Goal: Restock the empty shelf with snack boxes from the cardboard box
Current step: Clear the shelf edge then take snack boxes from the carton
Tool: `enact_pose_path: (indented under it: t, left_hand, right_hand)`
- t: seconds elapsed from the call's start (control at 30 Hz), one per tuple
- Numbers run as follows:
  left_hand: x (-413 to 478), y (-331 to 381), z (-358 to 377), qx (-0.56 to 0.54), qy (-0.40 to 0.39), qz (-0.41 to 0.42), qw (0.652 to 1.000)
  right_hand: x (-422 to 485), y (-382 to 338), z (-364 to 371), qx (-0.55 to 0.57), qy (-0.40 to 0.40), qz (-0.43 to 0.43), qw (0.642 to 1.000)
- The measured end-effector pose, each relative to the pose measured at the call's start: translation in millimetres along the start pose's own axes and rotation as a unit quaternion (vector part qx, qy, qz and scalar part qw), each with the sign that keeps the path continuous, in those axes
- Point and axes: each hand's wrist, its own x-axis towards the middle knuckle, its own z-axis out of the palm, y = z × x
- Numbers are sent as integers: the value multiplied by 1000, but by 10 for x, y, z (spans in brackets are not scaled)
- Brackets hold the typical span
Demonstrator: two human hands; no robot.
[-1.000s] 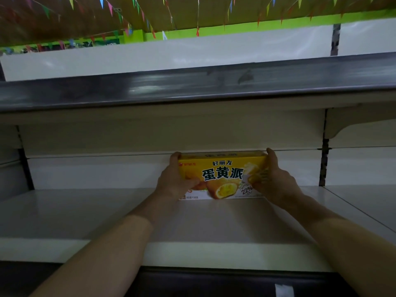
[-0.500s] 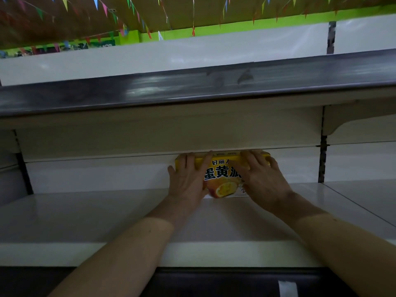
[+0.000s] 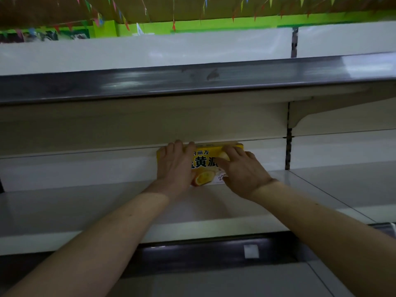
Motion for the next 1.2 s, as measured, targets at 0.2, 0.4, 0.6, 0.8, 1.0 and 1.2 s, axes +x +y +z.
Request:
enact_pose_path:
  t: [0.2,0.4,0.6,0.8,1.0,1.2]
  left_hand:
    - [-181,792,-367,-71,-47,19,996]
    - [-586,1814,-785,-139,-32,89,986]
    - [-1169,2863,-1249,-211,-32,176,961]
    - [-1818,3947,-1598,-235,-64,262,934]
    - [-2371,4898,-1997,-273,-84,364,886]
    - [-2921,5769,-2315,-310,-108,463,823]
  right_hand:
    - [-639,252,-268,-24,-12,34,999]
    - [-1638,718,-618,-59,-20,95,994]
    - [-2904,1117,-1008,-89,-18,164,982]
    - [-4150,1394,-1386,-127,-67,262,954]
    - [-5246,1599,-1762,-148,-94,372,912]
    - [-6200,1697,-2159,-164,-117,487,850]
